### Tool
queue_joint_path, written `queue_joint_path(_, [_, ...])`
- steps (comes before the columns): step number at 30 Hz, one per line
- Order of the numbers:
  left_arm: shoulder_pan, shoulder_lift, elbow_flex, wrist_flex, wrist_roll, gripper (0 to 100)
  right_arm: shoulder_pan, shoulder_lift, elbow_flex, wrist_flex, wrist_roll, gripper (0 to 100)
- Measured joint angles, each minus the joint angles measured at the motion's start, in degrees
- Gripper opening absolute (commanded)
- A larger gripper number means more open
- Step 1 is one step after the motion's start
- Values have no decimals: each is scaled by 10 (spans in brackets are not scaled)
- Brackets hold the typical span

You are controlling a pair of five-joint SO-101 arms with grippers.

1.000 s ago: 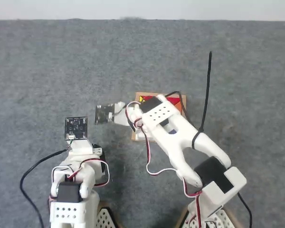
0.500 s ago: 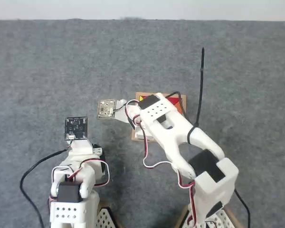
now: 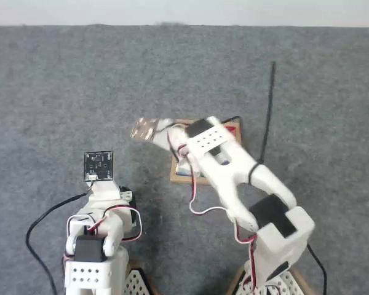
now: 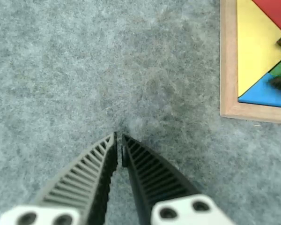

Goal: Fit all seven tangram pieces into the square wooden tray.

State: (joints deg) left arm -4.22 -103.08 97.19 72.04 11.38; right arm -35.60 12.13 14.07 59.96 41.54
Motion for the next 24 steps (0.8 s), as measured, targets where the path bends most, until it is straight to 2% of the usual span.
queue_joint_path(4, [0, 0, 0, 0, 0, 14, 40, -44, 8, 0, -59, 28])
queue_joint_path(10, [0, 0, 0, 0, 0, 14, 88, -110, 78, -21, -129, 26])
queue_joint_path(17, [0, 0, 0, 0, 0, 14, 142, -265, 280, -156, -192, 30])
queue_joint_path(24, [0, 0, 0, 0, 0, 14, 200, -419, 489, -255, -203, 31])
